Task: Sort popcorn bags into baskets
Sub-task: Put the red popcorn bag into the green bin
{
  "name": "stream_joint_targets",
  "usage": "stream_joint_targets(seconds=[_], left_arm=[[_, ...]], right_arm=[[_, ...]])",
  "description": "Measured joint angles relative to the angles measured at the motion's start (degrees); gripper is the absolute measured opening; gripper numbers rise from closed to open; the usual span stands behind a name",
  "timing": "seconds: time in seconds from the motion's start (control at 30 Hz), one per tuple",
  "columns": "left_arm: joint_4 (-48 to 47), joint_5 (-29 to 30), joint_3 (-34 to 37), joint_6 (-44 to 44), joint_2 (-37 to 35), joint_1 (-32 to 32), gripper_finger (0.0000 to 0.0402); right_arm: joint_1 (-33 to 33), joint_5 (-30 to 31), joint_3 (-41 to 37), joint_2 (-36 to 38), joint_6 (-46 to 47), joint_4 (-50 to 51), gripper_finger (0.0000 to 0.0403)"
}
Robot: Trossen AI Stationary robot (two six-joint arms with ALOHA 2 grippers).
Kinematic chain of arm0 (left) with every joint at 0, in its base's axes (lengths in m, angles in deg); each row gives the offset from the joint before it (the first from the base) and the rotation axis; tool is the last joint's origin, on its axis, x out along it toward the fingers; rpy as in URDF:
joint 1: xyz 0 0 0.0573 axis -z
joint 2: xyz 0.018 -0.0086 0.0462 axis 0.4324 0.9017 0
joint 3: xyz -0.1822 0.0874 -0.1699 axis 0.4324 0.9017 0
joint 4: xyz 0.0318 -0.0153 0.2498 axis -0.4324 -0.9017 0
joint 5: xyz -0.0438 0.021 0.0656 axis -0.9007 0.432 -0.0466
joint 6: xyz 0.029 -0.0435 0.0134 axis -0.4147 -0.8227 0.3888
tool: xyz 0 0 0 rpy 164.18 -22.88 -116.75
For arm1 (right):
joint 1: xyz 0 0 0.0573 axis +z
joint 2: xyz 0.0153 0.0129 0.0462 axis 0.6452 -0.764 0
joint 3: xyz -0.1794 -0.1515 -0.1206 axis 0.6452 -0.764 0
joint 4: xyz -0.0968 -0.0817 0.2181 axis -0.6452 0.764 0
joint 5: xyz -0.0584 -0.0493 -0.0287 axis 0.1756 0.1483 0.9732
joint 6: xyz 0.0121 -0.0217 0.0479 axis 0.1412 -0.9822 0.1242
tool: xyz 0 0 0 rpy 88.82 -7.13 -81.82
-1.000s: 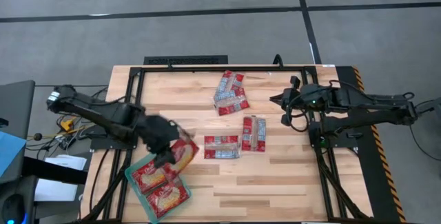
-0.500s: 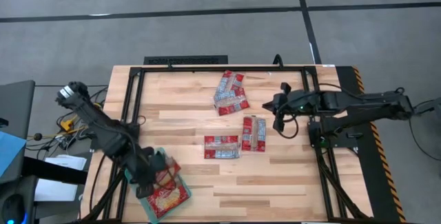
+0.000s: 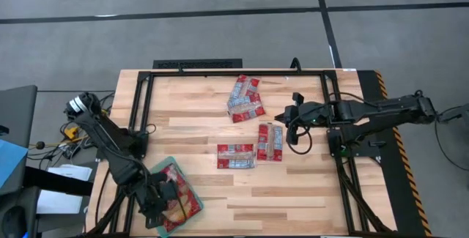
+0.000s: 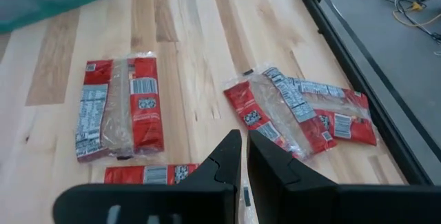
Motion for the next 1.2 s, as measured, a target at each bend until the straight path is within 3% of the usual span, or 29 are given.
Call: stream_joint_targets(seconds=[0.47, 1.2], left_arm=[[2.9, 3.0, 0.0, 0.5, 2.8, 1.2, 0.0029], [10.5, 2.9, 5.1, -1.3, 2.7, 1.0, 0.0029]], right_arm=[[-0.1, 0.1, 0.0, 0.0, 0.0, -0.1, 0.0047], [-0.1, 0.1, 0.0, 0.0, -0.1, -1.0, 0.0047]])
